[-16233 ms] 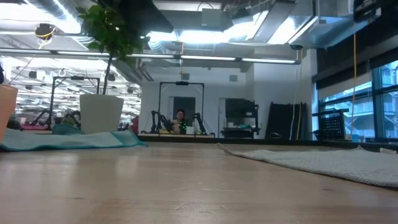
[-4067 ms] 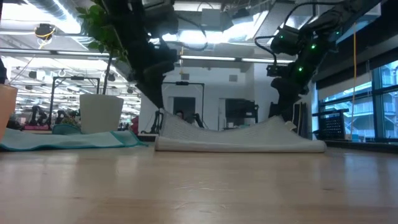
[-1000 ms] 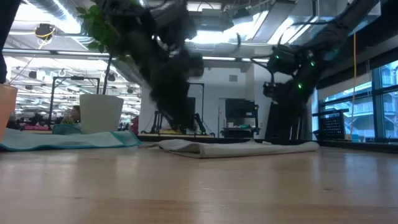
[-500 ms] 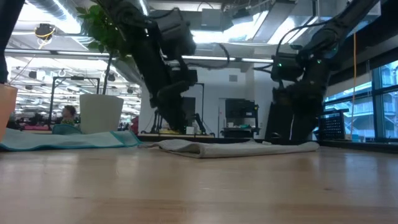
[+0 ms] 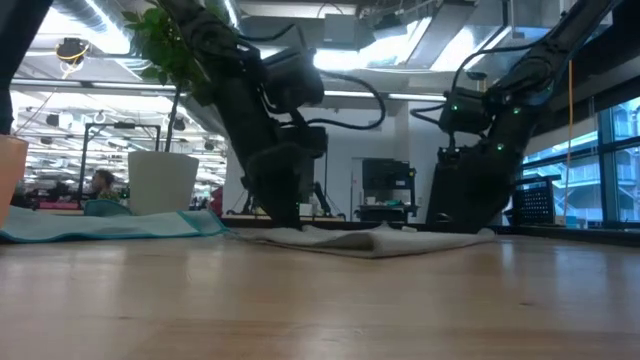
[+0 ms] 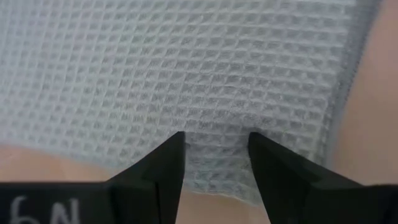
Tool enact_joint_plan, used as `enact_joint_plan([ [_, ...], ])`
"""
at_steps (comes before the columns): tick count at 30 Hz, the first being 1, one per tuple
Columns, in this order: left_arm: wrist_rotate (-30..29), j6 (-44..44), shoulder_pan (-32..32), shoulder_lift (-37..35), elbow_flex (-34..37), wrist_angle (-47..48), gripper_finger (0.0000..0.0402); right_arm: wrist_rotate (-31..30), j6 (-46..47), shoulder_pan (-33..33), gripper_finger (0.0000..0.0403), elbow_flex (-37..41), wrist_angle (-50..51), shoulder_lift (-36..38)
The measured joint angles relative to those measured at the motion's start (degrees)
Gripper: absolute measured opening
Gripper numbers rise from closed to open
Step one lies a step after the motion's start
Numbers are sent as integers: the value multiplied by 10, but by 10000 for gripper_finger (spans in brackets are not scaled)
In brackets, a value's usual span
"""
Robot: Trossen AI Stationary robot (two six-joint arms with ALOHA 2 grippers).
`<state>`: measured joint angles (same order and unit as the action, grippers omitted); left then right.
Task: Roll microfiber towels into tight, uniform cylinder then place into a basket
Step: Fold the gray microfiber towel
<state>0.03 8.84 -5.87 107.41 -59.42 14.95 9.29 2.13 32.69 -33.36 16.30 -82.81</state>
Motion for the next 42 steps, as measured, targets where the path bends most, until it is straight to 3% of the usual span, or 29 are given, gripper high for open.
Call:
enact_joint_plan([
  [8, 15, 0, 39, 4, 3, -58, 74, -48, -15, 17, 179, -2, -52, 0],
  [19, -34, -28, 13, -85, 3, -43, 74, 22, 0, 7, 179, -96, 148, 8],
  [26, -38, -33, -3, -58, 3, -31, 74, -17, 41, 7, 179, -60, 160, 8],
  [42, 17, -45, 24, 19, -1, -67, 74, -41, 38, 31, 179, 12, -10, 8],
])
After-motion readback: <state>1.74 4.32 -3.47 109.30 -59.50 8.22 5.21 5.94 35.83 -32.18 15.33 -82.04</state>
